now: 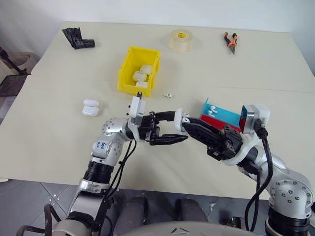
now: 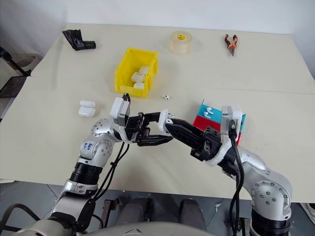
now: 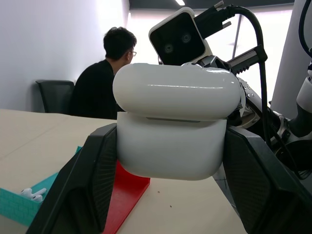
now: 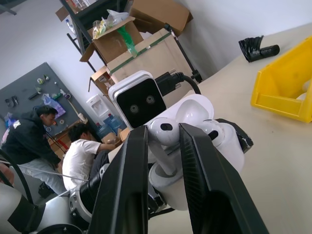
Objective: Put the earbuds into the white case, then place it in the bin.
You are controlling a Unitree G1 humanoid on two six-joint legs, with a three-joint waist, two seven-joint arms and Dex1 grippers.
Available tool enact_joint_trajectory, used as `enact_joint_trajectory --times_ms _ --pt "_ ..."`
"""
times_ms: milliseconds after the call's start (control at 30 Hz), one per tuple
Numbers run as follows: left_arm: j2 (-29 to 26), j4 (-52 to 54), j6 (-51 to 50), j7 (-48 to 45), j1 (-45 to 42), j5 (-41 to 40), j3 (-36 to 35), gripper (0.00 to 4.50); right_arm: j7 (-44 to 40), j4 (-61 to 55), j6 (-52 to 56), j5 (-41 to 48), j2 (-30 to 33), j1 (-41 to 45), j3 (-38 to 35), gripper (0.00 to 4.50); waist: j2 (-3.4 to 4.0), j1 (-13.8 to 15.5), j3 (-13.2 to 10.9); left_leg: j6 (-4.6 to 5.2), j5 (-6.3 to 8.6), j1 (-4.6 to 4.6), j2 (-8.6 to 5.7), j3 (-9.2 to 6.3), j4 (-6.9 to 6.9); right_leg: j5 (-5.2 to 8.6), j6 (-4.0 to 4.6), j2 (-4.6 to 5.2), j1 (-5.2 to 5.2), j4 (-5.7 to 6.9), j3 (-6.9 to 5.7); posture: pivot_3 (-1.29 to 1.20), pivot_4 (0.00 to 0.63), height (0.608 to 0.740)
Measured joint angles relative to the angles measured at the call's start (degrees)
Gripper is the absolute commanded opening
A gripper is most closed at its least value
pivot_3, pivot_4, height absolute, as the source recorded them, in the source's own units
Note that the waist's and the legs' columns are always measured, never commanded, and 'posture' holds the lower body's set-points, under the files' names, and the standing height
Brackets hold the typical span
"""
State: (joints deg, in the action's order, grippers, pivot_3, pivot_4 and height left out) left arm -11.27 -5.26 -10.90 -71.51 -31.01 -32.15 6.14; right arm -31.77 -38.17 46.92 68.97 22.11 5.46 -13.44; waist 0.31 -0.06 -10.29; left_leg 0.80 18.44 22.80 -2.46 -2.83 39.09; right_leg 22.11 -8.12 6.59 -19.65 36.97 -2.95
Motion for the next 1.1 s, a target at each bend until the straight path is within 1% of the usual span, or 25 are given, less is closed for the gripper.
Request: enact_joint_trajectory --times_ms 333,467,533,633,833,933,1000,1033,1100 --pt "-0.32 -0.04 -0.98 -0.38 0.32 0.62 0.58 2.81 -3.72 0.34 -5.82 -4.30 3.84 -2.48 3.86 0.78 0.00 0.03 0.00 0.00 0.00 -0.01 0.00 0.00 0.00 0.00 0.00 0.00 0.02 -0.03 -0.01 0.00 0.150 0.740" --pt "-0.52 -0.60 -1.04 -0.16 0.40 0.92 0.32 2.81 -3.90 0.59 -5.99 -4.57 4.99 -2.43 4.48 1.80 0.00 0.04 0.00 0.00 0.00 -0.02 0.01 0.00 0.00 0.00 0.00 -0.01 0.02 -0.04 -0.01 0.00 0.150 0.740" --pt "-0.54 -1.16 -1.03 0.08 0.39 0.92 -0.40 2.81 -4.15 0.65 -6.79 -5.04 5.34 -2.43 4.80 2.53 0.00 0.04 0.00 0.00 0.00 -0.02 0.01 0.01 0.00 0.00 0.00 0.00 0.02 -0.04 -0.01 0.00 0.150 0.740" --pt "-0.53 -1.71 -1.03 0.23 0.38 0.92 -0.66 2.81 -4.86 0.72 -7.70 -5.83 5.97 -2.31 5.31 3.44 0.00 0.05 0.00 0.00 0.00 -0.02 0.01 0.00 0.00 0.00 0.00 0.00 0.02 -0.05 -0.01 0.00 0.150 0.740" --pt "-0.85 -1.16 0.04 -0.28 -0.30 1.31 -0.44 2.81 -5.82 4.66 -7.69 -7.11 11.08 -2.34 3.34 3.44 0.00 0.33 0.00 0.02 0.01 -0.02 -0.03 0.03 0.00 0.00 0.00 0.03 0.06 -0.10 -0.02 0.00 0.150 0.740" --pt "-3.48 -1.73 3.07 1.11 -1.69 5.67 -0.25 2.81 -7.00 5.53 -7.26 -7.74 15.92 -2.58 0.22 2.88 -0.01 0.32 0.00 0.02 0.01 -0.03 0.00 0.07 -0.01 0.00 0.00 -0.01 0.07 -0.12 -0.06 0.00 0.150 0.740" --pt "-5.64 -2.59 6.65 2.65 -3.06 10.57 0.85 2.81 -8.39 5.95 -7.32 -9.92 18.94 -2.59 -0.65 2.16 -0.01 0.36 0.00 0.02 0.01 -0.04 0.01 0.09 -0.02 0.00 0.00 -0.02 0.07 -0.14 -0.06 0.00 0.150 0.740" --pt "-6.44 -2.97 8.04 3.20 -3.73 12.74 1.60 2.81 -9.09 6.13 -7.35 -10.75 20.04 -2.54 -0.66 1.86 -0.01 0.35 0.00 0.02 0.01 -0.04 0.00 0.11 -0.03 0.00 0.00 -0.01 0.07 -0.14 -0.06 0.00 0.150 0.740" --pt "-7.83 -4.61 10.38 4.04 -5.20 16.75 3.11 2.81 -10.45 6.30 -7.31 -11.33 21.43 -1.47 -0.64 1.10 -0.01 0.32 -0.01 0.02 0.01 -0.04 0.01 0.12 -0.03 0.00 0.00 -0.02 0.06 -0.14 -0.06 0.00 0.150 0.740"
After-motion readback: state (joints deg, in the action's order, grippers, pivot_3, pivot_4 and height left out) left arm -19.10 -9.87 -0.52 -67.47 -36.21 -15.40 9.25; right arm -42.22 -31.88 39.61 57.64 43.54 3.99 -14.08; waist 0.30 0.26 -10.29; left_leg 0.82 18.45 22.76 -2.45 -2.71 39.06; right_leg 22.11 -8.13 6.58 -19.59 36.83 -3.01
